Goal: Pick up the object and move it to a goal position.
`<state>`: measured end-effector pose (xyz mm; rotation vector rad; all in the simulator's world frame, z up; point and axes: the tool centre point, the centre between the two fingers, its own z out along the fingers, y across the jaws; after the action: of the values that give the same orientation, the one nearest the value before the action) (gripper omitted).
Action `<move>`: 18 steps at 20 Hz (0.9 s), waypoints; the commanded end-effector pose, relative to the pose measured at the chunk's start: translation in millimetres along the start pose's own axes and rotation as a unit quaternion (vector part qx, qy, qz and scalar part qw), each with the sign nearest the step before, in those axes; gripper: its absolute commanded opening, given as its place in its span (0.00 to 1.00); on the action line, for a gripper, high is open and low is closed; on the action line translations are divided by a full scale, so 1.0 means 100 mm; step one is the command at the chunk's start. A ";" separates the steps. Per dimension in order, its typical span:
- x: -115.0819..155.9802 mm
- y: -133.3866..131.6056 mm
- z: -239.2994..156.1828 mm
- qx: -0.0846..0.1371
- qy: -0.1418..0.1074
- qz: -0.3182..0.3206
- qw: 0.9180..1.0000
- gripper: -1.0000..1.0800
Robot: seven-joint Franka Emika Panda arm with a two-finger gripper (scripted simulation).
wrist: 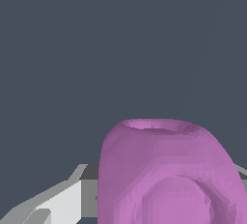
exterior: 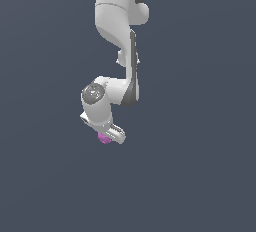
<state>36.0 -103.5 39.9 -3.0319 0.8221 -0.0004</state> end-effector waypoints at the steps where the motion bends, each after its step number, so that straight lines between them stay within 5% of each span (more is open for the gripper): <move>1: 0.00 0.00 0.00 0.000 0.000 0.000 1.000 0.00; 18: 0.16 -0.63 -0.76 0.000 0.000 0.000 1.000 0.00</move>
<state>75.5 -63.4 105.2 -3.0325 0.8234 -0.0006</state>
